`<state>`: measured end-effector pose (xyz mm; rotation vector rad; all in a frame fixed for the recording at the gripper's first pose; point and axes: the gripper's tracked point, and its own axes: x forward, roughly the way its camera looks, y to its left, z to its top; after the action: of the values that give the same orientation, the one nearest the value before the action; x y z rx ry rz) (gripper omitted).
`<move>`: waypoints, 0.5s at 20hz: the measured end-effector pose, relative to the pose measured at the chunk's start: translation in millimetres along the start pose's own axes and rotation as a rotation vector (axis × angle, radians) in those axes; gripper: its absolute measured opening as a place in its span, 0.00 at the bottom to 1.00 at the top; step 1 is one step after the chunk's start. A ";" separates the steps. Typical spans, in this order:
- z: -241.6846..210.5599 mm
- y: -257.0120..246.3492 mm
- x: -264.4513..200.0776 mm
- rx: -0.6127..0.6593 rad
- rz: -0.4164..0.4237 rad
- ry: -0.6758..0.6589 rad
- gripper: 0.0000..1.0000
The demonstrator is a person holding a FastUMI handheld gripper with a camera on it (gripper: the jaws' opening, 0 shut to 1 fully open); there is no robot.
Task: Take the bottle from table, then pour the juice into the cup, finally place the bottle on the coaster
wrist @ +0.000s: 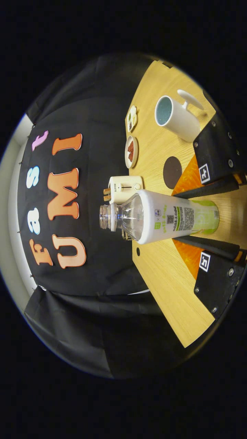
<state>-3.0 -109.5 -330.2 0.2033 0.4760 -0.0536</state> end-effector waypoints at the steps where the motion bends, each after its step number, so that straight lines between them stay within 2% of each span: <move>1: 2.0 0.7 0.9 0.038 0.010 0.005 0.58; 10: 27.8 4.1 5.3 0.435 0.102 0.033 0.58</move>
<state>14.6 -111.3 -307.8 0.6559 0.4821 -0.0539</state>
